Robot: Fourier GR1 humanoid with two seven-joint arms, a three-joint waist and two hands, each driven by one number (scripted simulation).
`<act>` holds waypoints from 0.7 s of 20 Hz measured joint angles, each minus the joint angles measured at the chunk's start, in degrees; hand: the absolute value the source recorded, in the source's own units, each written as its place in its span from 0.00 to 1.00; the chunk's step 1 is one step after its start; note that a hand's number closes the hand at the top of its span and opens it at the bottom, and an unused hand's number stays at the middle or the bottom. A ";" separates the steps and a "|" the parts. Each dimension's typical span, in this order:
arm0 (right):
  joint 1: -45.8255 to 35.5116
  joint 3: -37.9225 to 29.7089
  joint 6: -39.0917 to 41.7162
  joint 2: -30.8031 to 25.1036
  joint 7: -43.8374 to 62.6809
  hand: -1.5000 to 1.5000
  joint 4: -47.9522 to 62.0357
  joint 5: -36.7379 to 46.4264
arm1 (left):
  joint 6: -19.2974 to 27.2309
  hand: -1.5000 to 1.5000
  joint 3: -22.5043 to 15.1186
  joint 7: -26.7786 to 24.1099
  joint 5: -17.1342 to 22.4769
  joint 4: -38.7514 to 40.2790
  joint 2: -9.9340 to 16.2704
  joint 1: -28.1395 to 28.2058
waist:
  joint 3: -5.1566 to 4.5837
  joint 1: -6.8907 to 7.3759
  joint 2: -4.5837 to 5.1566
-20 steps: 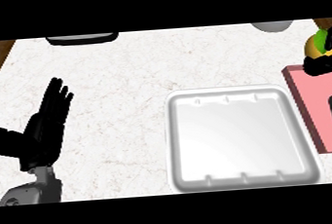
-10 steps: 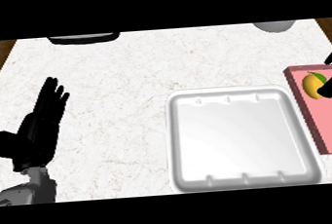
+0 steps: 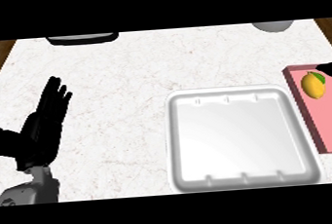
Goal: Pick the lemon from the tray and place it in the cardboard box
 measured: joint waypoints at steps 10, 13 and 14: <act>-1.79 -13.01 -3.27 4.98 -5.81 0.00 -7.45 -21.74 | -0.02 0.50 1.05 -0.68 0.25 0.89 0.36 0.66 | -0.03 -0.94 -0.42; -0.21 -17.13 -1.73 5.20 -7.02 0.00 -10.57 -28.70 | 0.38 0.50 0.82 -1.13 -0.34 1.29 0.07 0.84 | -0.06 -1.13 -0.40; 0.98 -18.56 -1.45 5.32 -8.36 0.00 -11.20 -30.89 | 0.46 0.50 0.93 -0.74 -0.30 0.98 0.21 0.59 | -0.07 -1.10 -0.38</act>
